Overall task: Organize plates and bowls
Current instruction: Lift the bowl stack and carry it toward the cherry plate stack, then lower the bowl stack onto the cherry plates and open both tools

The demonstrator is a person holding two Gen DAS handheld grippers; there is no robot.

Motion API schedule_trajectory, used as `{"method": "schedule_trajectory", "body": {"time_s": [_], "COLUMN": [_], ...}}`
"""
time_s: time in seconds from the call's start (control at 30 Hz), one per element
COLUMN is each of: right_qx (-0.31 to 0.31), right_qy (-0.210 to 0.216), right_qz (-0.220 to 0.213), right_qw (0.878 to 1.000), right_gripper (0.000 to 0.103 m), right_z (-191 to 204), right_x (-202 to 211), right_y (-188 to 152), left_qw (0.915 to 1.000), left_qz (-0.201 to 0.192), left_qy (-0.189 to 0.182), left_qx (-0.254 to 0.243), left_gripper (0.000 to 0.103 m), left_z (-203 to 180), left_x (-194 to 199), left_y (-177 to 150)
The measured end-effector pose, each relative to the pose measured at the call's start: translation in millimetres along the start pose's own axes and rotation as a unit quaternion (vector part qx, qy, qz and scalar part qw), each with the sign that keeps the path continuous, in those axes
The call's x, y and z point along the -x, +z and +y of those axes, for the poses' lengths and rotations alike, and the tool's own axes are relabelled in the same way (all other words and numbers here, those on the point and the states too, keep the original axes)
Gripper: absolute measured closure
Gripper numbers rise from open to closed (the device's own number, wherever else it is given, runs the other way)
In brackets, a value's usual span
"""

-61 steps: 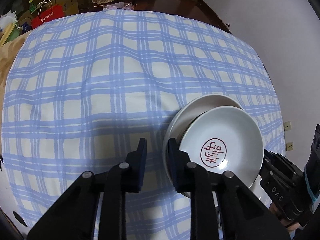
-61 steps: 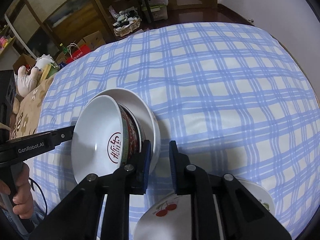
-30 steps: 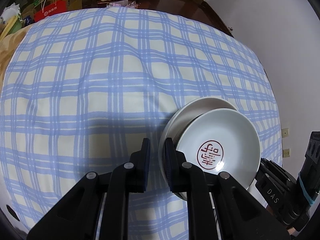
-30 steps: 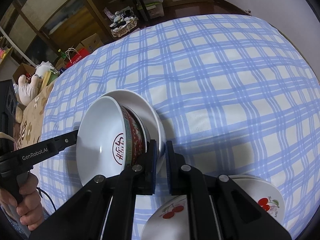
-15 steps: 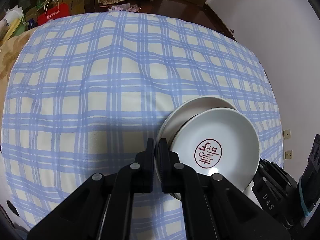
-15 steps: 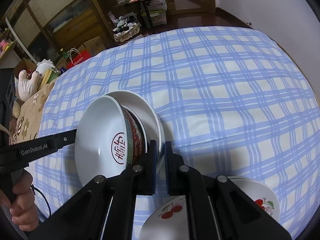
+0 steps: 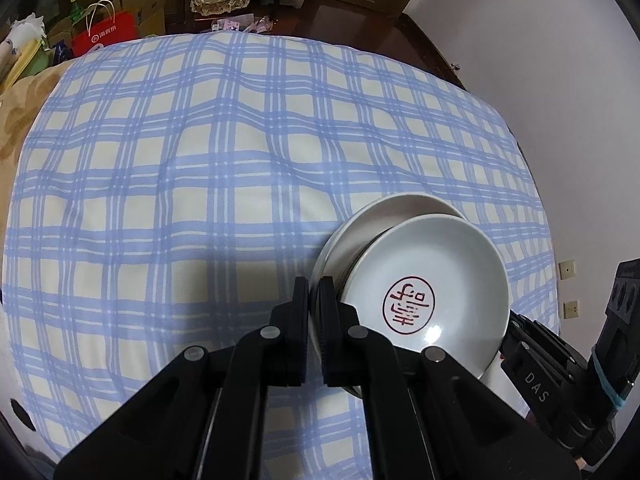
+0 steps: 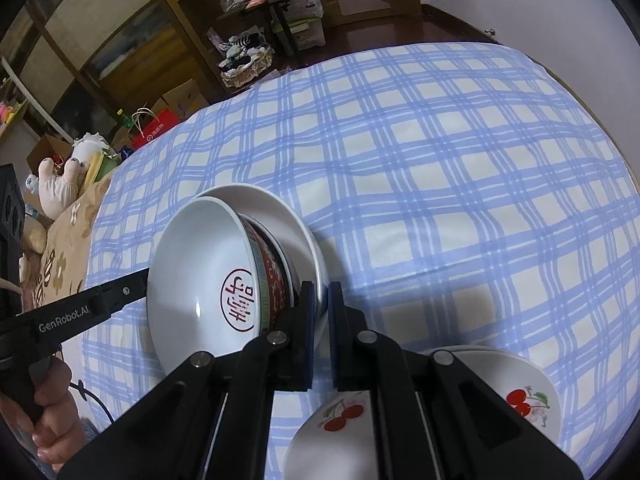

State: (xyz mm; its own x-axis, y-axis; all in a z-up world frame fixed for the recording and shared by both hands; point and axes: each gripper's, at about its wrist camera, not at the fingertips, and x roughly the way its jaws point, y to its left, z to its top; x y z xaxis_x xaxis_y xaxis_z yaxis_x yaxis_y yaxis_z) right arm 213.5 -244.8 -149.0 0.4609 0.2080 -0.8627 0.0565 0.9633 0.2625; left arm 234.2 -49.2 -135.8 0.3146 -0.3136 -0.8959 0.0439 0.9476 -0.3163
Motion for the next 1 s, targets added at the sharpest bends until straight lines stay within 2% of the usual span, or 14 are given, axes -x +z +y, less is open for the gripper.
{"method": "schedule_trajectory", "body": {"time_s": [0.33,0.6,0.7,0.83,1.0], "right_qx": [-0.008,-0.009,-0.008,-0.004,-0.016], "right_qy": [-0.007,-0.011,-0.025,-0.042,-0.045], "right_qz": [-0.004,-0.018,-0.028,-0.037,-0.038], "right_qw": [1.0,1.0,0.999,0.998,0.998], "right_gripper": [0.096,0.096,0.096,0.096,0.096], "right_z": [-1.8,-2.7,-3.7,-5.6,-20.4], "right_x": [16.0,54.4,70.9,89.7,111.6], "right_y": [-0.5,-3.8,-7.7,-15.3,-31.6], "left_qw": [0.9997,0.9987,0.9983,0.9982,0.9972], "left_qz": [-0.016,-0.038,-0.044,-0.041,-0.044], "left_qy": [-0.001,-0.013,-0.021,-0.031,-0.038], "left_qx": [-0.018,-0.031,-0.032,-0.031,-0.046], "left_gripper": [0.1,0.1,0.1,0.1,0.1], "left_z": [-8.8,-22.8,-30.7,-38.9,-56.8], "left_x": [15.8,48.2,56.9,62.0,74.5], "left_y": [-4.7,-16.5,-22.5,-30.7,-48.9]}}
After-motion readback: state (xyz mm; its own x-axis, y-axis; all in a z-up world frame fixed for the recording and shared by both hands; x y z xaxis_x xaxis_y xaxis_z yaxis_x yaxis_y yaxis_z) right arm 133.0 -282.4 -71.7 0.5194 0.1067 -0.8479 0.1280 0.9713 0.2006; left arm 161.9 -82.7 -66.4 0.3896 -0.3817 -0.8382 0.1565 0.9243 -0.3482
